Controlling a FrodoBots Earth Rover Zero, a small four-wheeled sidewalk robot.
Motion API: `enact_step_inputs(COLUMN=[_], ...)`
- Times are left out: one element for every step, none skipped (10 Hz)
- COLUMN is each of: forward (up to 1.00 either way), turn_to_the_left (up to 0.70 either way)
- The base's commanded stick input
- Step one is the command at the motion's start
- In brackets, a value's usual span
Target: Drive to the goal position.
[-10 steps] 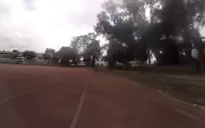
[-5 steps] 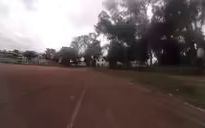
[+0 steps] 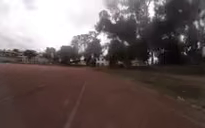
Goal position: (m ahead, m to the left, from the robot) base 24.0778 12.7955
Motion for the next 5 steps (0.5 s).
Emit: enact_step_inputs(forward=[0.85,0.85,0.85,0.85,0.85], turn_to_the_left=[0.0,0.0,0.0,0.0,0.0])
